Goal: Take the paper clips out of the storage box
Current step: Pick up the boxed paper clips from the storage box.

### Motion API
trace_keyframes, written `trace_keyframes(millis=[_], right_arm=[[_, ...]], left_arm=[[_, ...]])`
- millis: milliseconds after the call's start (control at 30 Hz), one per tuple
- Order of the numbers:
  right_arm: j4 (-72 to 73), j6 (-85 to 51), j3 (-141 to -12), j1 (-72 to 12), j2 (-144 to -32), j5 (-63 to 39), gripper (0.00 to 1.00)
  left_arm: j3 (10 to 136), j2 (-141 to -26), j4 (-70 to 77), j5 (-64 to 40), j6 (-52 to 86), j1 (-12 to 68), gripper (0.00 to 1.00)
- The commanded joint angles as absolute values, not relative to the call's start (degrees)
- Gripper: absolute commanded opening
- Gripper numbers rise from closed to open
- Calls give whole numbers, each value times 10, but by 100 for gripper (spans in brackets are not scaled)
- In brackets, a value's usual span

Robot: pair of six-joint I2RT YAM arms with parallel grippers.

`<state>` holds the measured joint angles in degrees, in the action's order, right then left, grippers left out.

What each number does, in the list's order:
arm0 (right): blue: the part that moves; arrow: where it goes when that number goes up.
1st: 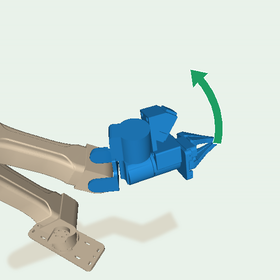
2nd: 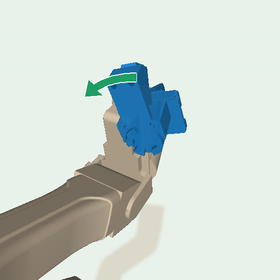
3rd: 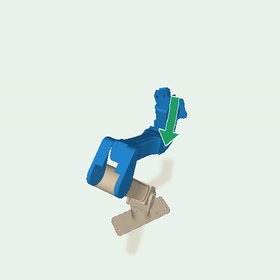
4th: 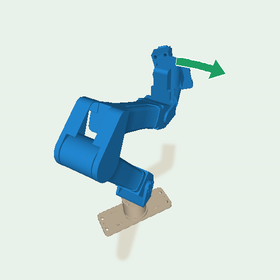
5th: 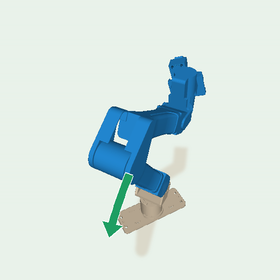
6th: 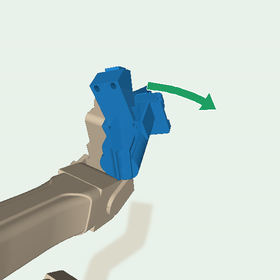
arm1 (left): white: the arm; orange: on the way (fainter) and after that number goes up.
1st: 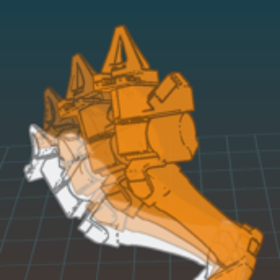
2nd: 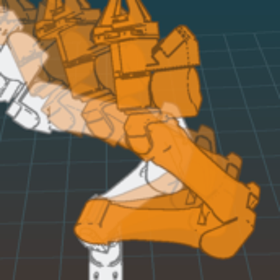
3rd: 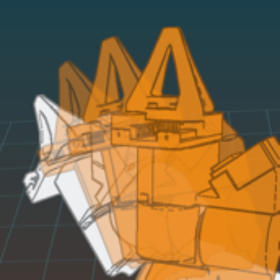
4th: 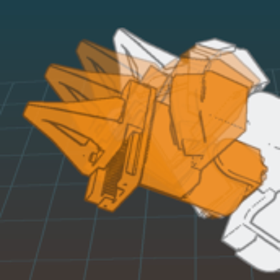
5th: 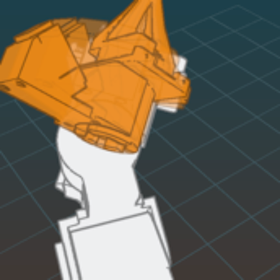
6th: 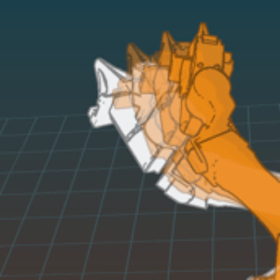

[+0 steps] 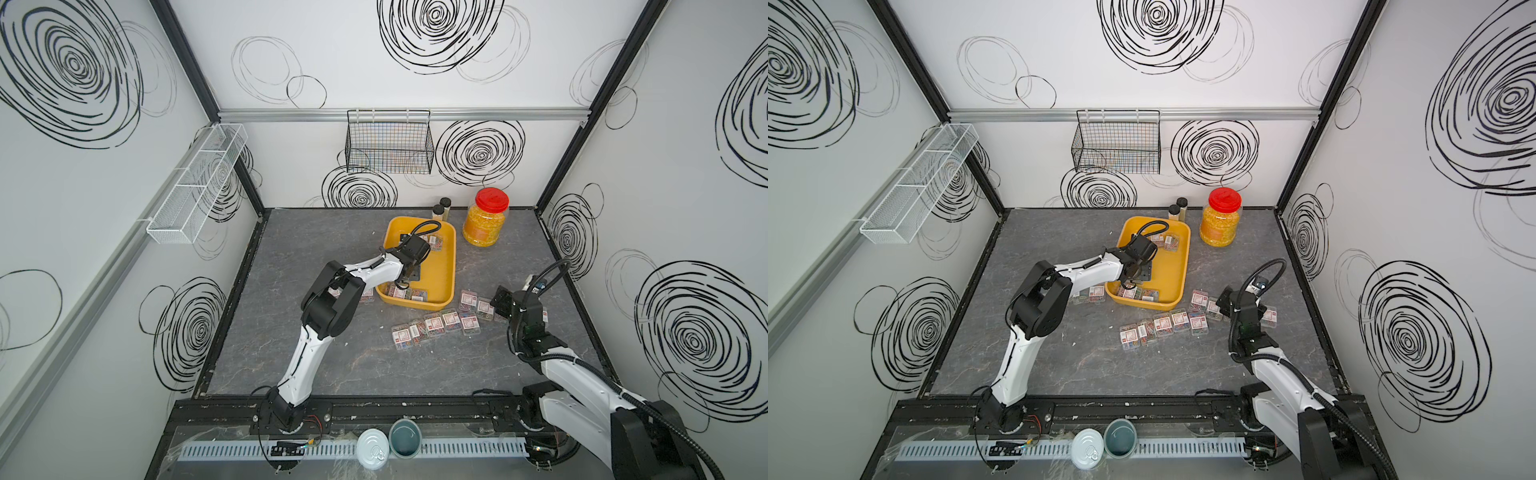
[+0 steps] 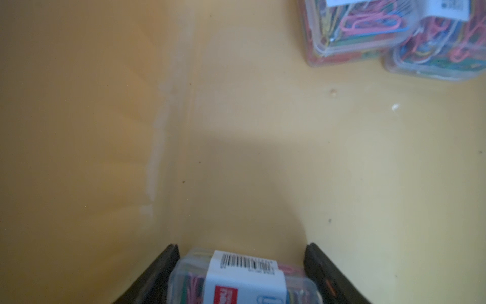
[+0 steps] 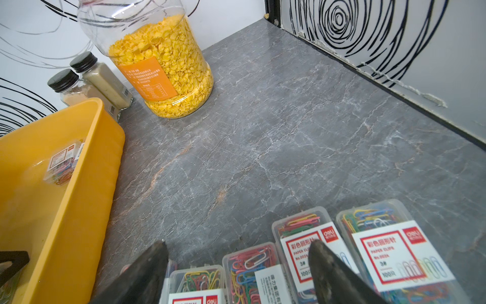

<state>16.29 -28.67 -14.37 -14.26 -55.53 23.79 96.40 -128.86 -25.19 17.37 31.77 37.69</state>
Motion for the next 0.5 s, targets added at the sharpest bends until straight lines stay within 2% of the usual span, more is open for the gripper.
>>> trace_keyframes(millis=[0, 233, 467], right_arm=[[174, -284, -158, -146, -549, 249, 86], [174, -283, -158, -147, -548, 250, 86], [176, -283, -156, -148, -546, 249, 86]], left_arm=[[998, -1268, -280, 176, 310, 373, 68], [961, -1134, -278, 219, 314, 388, 64], [774, -928, -227, 278, 381, 392, 56]])
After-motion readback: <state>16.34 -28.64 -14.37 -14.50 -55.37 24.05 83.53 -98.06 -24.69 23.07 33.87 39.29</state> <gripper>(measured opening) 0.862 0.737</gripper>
